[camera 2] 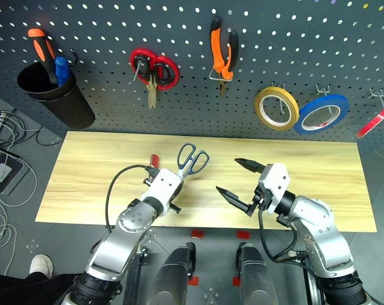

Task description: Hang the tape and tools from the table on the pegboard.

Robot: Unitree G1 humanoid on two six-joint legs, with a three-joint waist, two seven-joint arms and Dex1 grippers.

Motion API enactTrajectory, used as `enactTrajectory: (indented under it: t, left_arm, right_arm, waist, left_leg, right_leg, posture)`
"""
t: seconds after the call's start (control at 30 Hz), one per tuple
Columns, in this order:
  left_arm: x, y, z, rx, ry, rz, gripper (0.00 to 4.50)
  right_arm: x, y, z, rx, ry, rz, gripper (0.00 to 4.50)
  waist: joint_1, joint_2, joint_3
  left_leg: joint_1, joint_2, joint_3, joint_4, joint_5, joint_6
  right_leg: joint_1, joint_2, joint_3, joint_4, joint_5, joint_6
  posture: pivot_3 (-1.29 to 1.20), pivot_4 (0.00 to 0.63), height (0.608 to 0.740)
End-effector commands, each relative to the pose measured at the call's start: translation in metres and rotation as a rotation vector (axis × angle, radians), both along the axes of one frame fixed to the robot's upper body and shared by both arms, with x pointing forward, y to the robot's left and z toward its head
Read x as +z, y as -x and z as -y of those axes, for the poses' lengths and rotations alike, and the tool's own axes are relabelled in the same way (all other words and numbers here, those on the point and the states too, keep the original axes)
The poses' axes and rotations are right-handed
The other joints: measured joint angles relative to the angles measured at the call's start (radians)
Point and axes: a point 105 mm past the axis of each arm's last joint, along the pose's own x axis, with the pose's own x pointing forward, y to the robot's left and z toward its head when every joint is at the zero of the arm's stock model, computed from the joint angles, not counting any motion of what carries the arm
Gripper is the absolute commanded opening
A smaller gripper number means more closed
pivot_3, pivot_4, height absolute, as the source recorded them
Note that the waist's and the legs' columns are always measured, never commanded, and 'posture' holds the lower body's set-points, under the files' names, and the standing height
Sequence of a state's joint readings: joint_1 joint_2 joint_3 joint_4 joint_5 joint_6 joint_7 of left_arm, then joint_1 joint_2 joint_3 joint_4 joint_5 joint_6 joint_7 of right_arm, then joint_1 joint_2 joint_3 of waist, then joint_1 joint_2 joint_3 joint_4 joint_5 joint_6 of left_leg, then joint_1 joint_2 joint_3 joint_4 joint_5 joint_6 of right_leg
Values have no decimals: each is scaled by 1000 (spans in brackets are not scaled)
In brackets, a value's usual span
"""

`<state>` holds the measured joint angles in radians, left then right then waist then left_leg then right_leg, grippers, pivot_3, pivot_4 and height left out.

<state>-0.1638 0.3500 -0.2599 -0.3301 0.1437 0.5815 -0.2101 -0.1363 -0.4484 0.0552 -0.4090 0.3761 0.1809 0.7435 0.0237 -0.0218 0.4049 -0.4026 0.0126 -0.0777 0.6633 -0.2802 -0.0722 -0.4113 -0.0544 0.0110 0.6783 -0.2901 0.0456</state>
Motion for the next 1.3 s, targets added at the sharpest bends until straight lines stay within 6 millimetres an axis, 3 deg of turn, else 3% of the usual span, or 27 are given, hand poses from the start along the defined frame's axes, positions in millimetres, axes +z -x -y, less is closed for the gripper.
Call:
enactTrajectory:
  t: [0.03, 0.2, 0.33, 0.57, 0.73, 0.87, 1.3]
  left_arm:
    - [21, 11, 3, -64, 56, 114, 579]
    - [34, 27, -4, -93, 139, 190, 579]
    - [49, 25, -11, -66, 165, 277, 579]
    - [61, 26, -6, -86, 164, 374, 579]
    - [70, 27, -20, -20, 168, 443, 579]
    - [78, 28, -21, -6, 177, 492, 579]
    - [78, 17, -28, 44, 230, 469, 579]
  right_arm:
    - [18, 10, -1, -4, -51, 45, 4500]
    - [28, 15, 2, -40, -97, 47, 4500]
    - [42, 12, 4, -84, -139, 76, 4500]
    - [53, 10, 2, -110, -172, 126, 4500]
    - [62, 9, 1, -123, -199, 158, 4500]
    - [63, 10, -2, -118, -206, 164, 4500]
    - [59, 5, -2, -128, -210, 158, 4500]
  waist:
    - [0, -1, -9]
    - [1, -1, -59]
    - [2, -2, -99]
    - [3, -3, -154]
    - [2, -3, -191]
    - [6, -3, -210]
    - [8, -3, -240]
  left_leg:
    - [0, 0, 0, 0, 0, 0]
    - [-9, 0, 0, -1, 0, 0]
    - [-12, -3, 1, 1, 3, 0]
    - [-13, -8, 1, 0, 3, 1]
    - [-12, -9, 1, 0, 3, 1]
    - [-12, -9, 1, 0, 3, 2]
    - [-6, -12, 1, -1, 3, 4]
  right_leg:
    - [0, 0, 0, 0, 0, 0]
    - [-9, 0, -1, -1, 0, 0]
    - [-9, 1, -6, 0, 0, -1]
    - [-8, 2, -7, -1, 0, 0]
    - [-9, 2, -6, -1, 0, 0]
    - [-8, 3, -6, -1, 0, -1]
    - [-3, 2, -4, 0, 0, -1]
  posture:
    - [84, 278, 740]
    - [90, 218, 740]
    - [95, 182, 740]
    - [100, 134, 740]
    - [101, 112, 740]
    - [107, 104, 740]
    - [117, 107, 740]
